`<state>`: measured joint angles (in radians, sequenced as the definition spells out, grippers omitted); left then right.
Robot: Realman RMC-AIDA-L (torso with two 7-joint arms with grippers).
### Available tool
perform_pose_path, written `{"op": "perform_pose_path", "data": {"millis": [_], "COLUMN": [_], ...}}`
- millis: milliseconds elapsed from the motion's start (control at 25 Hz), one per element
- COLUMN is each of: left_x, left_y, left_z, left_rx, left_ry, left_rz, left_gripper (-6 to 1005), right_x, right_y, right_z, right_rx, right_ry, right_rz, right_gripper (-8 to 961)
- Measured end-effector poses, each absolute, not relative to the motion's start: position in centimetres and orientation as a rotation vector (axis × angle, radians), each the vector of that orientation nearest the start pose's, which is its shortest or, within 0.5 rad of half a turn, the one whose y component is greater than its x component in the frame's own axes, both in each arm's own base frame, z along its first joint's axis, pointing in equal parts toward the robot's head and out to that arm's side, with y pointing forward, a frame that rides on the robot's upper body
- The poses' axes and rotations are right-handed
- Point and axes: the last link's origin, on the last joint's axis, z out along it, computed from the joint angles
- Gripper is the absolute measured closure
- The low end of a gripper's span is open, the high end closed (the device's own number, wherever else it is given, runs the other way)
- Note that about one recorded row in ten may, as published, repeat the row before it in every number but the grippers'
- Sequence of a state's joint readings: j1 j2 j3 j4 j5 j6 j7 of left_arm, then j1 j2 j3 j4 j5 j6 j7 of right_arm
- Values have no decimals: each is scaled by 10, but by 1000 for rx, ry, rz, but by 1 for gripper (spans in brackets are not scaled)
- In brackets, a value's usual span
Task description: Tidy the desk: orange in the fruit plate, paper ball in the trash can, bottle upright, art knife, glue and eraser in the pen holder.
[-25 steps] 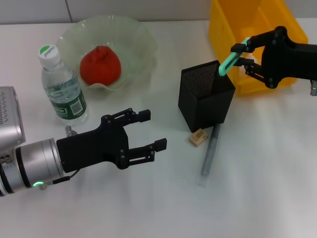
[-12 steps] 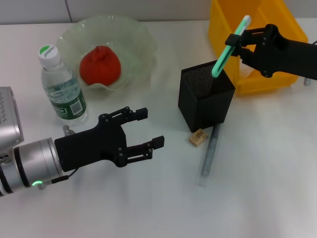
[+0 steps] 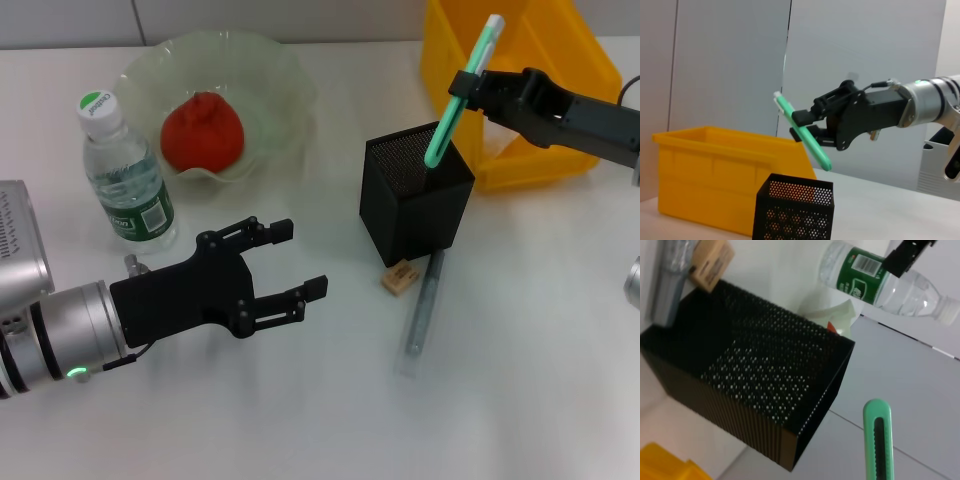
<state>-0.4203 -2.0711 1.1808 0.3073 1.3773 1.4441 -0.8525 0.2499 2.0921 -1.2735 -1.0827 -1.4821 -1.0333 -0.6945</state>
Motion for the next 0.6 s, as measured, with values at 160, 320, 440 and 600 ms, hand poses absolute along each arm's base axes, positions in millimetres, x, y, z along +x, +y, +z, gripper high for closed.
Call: {"op": "perform_pose_path", "data": {"millis": [160, 320, 440, 600], "left_x": [-276, -277, -278, -279], "left_y": [276, 275, 274, 274], "left_z": [-66, -67, -68, -69], "left_rx": [-2637, -2634, -2632, -2626], "left_ry": [-410, -401, -400, -412], "left_rz": [-894, -887, -885, -887], "left_gripper": [197, 197, 197, 197], "right_x": [228, 229, 227, 226], "right_y": [348, 349, 349, 348], "right_z": [13, 12, 12, 9], "right_rx": [-1416, -1347, -1268, -1180], "right_ry": [-1853, -1893, -1928, -1991], "right_rz": [-430, -485, -513, -546], "right_gripper": [696, 692, 688, 683]}}
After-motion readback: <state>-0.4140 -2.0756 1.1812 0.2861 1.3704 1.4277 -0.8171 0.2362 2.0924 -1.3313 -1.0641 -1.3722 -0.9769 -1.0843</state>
